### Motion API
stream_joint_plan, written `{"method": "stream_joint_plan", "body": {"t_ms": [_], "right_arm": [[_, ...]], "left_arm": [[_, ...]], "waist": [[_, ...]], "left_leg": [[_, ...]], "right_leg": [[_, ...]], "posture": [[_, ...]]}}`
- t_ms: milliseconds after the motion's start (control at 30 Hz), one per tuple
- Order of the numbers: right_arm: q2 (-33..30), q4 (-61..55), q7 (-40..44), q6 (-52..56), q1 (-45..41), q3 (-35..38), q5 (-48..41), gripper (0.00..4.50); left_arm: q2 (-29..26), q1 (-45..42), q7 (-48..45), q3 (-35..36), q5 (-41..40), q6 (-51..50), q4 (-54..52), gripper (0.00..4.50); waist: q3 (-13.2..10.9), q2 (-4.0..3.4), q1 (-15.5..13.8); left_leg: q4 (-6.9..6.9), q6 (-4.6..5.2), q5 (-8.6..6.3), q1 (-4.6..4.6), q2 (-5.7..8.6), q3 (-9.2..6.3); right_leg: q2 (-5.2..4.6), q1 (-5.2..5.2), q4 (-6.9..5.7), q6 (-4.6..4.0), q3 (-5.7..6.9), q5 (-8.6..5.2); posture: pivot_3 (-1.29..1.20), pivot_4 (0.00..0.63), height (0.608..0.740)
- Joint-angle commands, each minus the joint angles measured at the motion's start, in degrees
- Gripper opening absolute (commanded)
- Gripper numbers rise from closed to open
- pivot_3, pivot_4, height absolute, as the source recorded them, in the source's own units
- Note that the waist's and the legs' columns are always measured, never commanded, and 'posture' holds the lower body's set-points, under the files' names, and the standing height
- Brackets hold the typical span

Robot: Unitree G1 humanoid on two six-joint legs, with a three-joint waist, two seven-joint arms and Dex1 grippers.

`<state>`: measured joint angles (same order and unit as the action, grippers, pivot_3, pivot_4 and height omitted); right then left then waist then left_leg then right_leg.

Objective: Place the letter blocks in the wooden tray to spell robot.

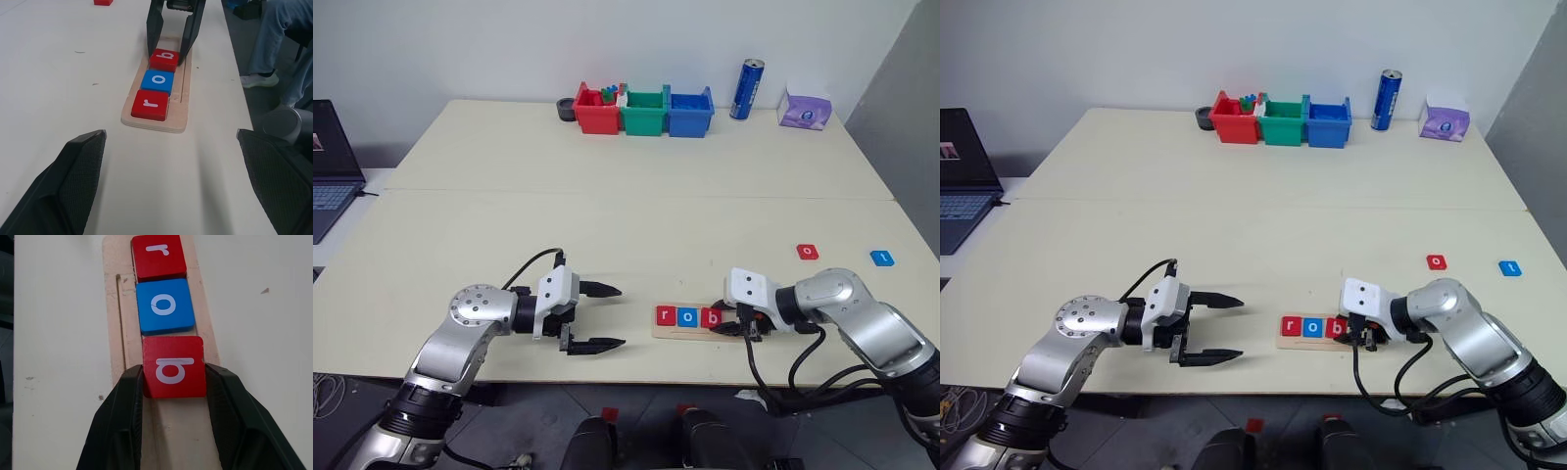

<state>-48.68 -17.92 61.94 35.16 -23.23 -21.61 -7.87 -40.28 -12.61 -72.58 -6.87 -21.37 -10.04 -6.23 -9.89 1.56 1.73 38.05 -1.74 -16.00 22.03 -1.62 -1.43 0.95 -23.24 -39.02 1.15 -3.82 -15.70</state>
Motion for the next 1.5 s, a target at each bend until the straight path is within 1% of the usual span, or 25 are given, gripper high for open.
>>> {"method": "stream_joint_plan", "body": {"t_ms": [33, 233, 400, 500, 533, 700, 800, 933, 1033, 1133, 1233, 1467, 1500], "right_arm": [[0.16, -0.77, 0.74, -0.72, -0.92, 0.61, 0.09, 1.45], [0.55, -1.19, 1.05, -0.17, -0.99, 0.81, -0.36, 1.45], [1.32, -1.87, 0.59, 0.54, -1.64, 1.62, -0.86, 3.24], [2.02, -3.7, -0.4, 2.88, -2.14, 4.04, -2.61, 4.26], [2.11, -4.66, -0.62, 3.94, -2.16, 5.06, -3.45, 4.46], [0.68, -10.48, -2.19, 8.47, 1.1, 11.07, -7.5, 4.46], [-0.47, -12.65, -4.37, 8.84, 4.98, 13.24, -7.4, 4.46], [-0.73, -14.61, -7.64, 8.21, 9.79, 14.51, -6.59, 4.46], [-0.61, -14.69, -9.61, 7.58, 11.5, 13.77, -5.66, 4.46], [-0.68, -13.18, -11.03, 6.58, 11.86, 12.71, -4.19, 3.91], [-0.74, -12.55, -11.1, 6.7, 11.61, 12.66, -4.19, 2.92], [-1.64, -10.93, -10.4, 5.58, 10.94, 10.3, -2.87, 0.26], [-1.72, -10.59, -10.5, 5.42, 10.63, 9.56, -2.18, 0.04]], "left_arm": [[0.14, -0.47, 0.34, 0.16, -0.37, -0.24, -1.81, 4.5], [-0.08, 0.09, 0.13, 0.56, -0.66, -0.22, -2.04, 4.5], [0.24, -0.05, 0.24, 0.26, -0.47, -0.12, -1.76, 4.5], [0.58, -0.26, 0.43, -0.07, -0.3, -0.14, -1.69, 4.5], [0.62, -0.27, 0.45, -0.1, -0.28, -0.12, -1.67, 4.5], [0.69, -0.2, 0.67, -0.02, -0.16, -0.1, -1.63, 4.5], [0.64, -0.12, 0.78, 0.08, -0.12, -0.1, -1.6, 4.5], [0.54, -0.21, 0.82, 0.18, -0.07, -0.11, -1.47, 4.5], [0.52, -0.39, 0.84, 0.09, 0.11, -0.04, -1.35, 4.5], [0.67, -0.86, 0.87, -0.19, 0.41, 0.03, -1.1, 4.5], [0.86, -1.24, 0.95, -0.34, 0.63, 0.09, -0.89, 4.5], [1.19, -1.15, 1.21, -0.19, 0.97, 0.18, -1.0, 4.5], [1.19, -1.02, 1.22, -0.11, 1.01, 0.27, -0.99, 4.5]], "waist": [[0.0, 0.0, 0.0], [0.0, 0.0, 0.01], [0.0, 0.0, 0.01], [0.0, 0.0, 0.0], [0.0, -0.01, 0.0], [0.0, -0.01, -0.03], [0.0, 0.0, -0.15], [0.0, 0.0, -0.08], [0.0, 0.0, 0.08], [0.0, -0.01, 0.12], [0.0, 0.0, 0.06], [-0.01, 0.0, 0.05], [-0.01, 0.0, 0.06]], "left_leg": [[0.0, 0.0, 0.0, 0.0, 0.0, 0.0], [0.0, 0.0, 0.0, 0.0, 0.0, -0.01], [0.0, 0.0, 0.0, 0.0, 0.0, -0.01], [0.0, 0.0, 0.0, 0.0, 0.0, -0.02], [0.0, 0.0, 0.0, 0.0, 0.0, -0.02], [0.0, 0.0, 0.0, 0.02, 0.0, -0.06], [0.0, 0.0, 0.0, 0.04, 0.01, -0.04], [-0.01, 0.0, 0.0, 0.04, 0.01, -0.02], [0.0, 0.0, 0.0, 0.02, 0.0, -0.02], [0.0, 0.0, 0.0, -0.01, -0.01, -0.01], [0.0, 0.0, 0.0, 0.0, 0.0, 0.01], [0.0, 0.0, 0.0, 0.01, 0.01, 0.01], [0.0, 0.0, 0.0, 0.01, 0.0, 0.01]], "right_leg": [[0.0, 0.0, 0.0, 0.0, 0.01, 0.0], [0.0, 0.0, 0.0, -0.01, 0.01, 0.01], [0.0, 0.0, 0.0, -0.01, 0.01, 0.01], [0.0, 0.0, 0.0, -0.01, 0.02, 0.01], [0.0, 0.0, 0.0, -0.01, 0.01, 0.01], [0.0, 0.0, 0.0, -0.02, 0.02, 0.01], [-0.01, 0.01, 0.02, 0.01, 0.06, -0.01], [-0.01, 0.01, 0.01, 0.03, 0.04, -0.02], [0.0, 0.01, -0.01, 0.07, 0.03, -0.04], [0.02, 0.01, -0.02, 0.13, 0.01, -0.07], [0.02, 0.01, -0.01, 0.12, 0.02, -0.07], [0.01, 0.01, 0.0, 0.1, 0.02, -0.05], [0.02, 0.01, 0.0, 0.1, 0.02, -0.05]], "posture": [[0.0, 0.15, 0.74], [0.0, 0.15, 0.74], [0.0, 0.15, 0.74], [0.0, 0.15, 0.74], [0.0, 0.15, 0.74], [0.0, 0.15, 0.74], [0.0, 0.15, 0.74], [0.0, 0.15, 0.74], [0.0, 0.15, 0.74], [0.0, 0.15, 0.74], [0.0, 0.15, 0.74], [0.0, 0.15, 0.74], [0.0, 0.15, 0.74]]}}
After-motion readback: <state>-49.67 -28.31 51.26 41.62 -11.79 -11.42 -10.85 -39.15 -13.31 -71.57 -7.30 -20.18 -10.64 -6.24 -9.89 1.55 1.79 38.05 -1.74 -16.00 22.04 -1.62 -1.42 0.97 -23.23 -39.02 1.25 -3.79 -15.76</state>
